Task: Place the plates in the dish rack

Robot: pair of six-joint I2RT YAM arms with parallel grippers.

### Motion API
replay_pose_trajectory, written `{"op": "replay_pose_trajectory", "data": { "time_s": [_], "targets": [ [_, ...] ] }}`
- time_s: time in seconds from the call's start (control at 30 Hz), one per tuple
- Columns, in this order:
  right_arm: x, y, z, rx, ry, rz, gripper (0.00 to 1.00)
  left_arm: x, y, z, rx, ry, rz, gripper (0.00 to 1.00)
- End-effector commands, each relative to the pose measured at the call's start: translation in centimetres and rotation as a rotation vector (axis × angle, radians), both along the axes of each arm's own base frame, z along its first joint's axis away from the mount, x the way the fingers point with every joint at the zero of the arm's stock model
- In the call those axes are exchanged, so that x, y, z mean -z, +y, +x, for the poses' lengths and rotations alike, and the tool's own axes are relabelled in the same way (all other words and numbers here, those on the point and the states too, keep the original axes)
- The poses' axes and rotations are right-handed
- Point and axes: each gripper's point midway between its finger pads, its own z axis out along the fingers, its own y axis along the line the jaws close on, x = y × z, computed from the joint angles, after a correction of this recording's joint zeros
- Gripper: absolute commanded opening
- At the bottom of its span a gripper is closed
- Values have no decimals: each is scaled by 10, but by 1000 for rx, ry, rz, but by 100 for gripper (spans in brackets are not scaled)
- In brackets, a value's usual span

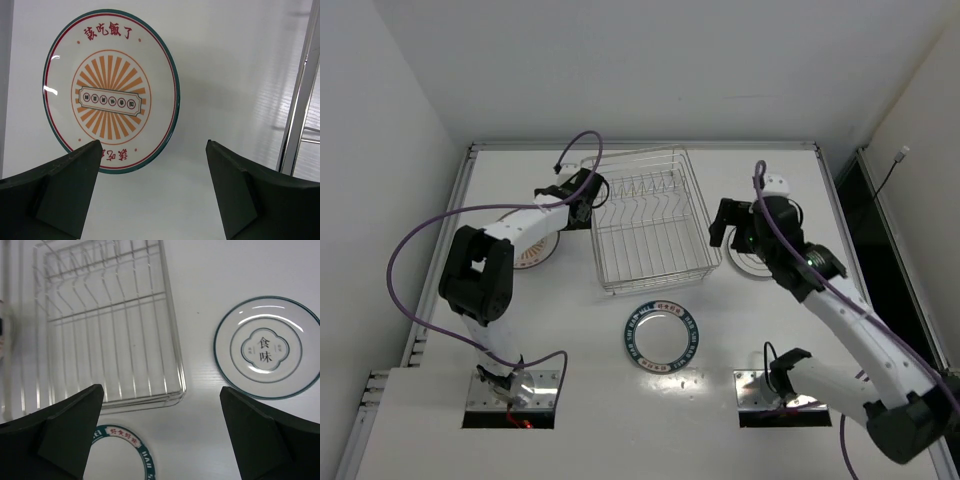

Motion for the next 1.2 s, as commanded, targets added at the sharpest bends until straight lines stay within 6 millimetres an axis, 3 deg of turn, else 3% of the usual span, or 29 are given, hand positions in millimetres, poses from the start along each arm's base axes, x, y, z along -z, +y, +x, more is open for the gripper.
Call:
{"op": "replay_pose_trajectory", "data": {
  "time_s": [0.0, 0.07, 0.1, 0.17, 0.2, 0.23, 0.33, 0.37, 0.4, 0.43, 0.53, 0.57, 0.67, 0.7, 0.73, 0.77, 0.93, 1.17],
  "targets": [
    [19, -14, 13, 54, 115, -125, 100, -21, -5, 3, 5, -65, -38, 83],
    [26, -10, 16, 25, 143, -130, 100, -21, -5, 3, 12, -61, -32, 83],
    [26, 1, 18, -33, 143, -107, 100, -21, -5, 3, 12, -61, -32, 83],
    [28, -9, 22, -11, 131, -103, 100, -21, -5, 3, 12, -61, -32, 83],
    [27, -19, 25, 24, 134, -94, 100, -21, -5, 3, 12, -61, -32, 83],
    [37, -47, 31, 109, 163, -88, 100, -24, -5, 3, 12, -70, -36, 83],
    [69, -70, 34, 147, 272, 66, 100, -24, -5, 3, 12, -70, -36, 83],
    [72, -96, 36, 224, 275, 134, 100, -28, -5, 2, 12, -78, -39, 83],
    [85, -92, 31, 211, 314, 240, 100, -28, -5, 2, 12, -78, -39, 83],
    [83, -99, 37, 226, 285, 291, 100, -28, -5, 2, 12, -78, -39, 83],
    [87, -133, 37, 318, 270, 410, 100, -28, -5, 2, 12, -78, -39, 83],
    [93, -153, 35, 388, 282, 441, 100, -28, -5, 2, 12, -78, -39, 83],
    [106, -169, 34, 426, 324, 565, 95, -32, -5, 2, 12, -88, -44, 83],
    [127, -167, 31, 442, 381, 636, 91, -31, -6, 2, 16, -85, -51, 83],
    [127, -166, 36, 409, 362, 694, 88, -28, -5, 0, 16, -77, -47, 83],
    [143, -165, 30, 435, 409, 786, 83, -28, -5, 0, 16, -77, -47, 83],
    [176, -178, 25, 504, 472, 872, 76, -31, -5, 0, 16, -85, -51, 83],
    [196, -183, 24, 544, 538, 869, 67, -35, -5, 0, 16, -93, -55, 83]
  ]
}}
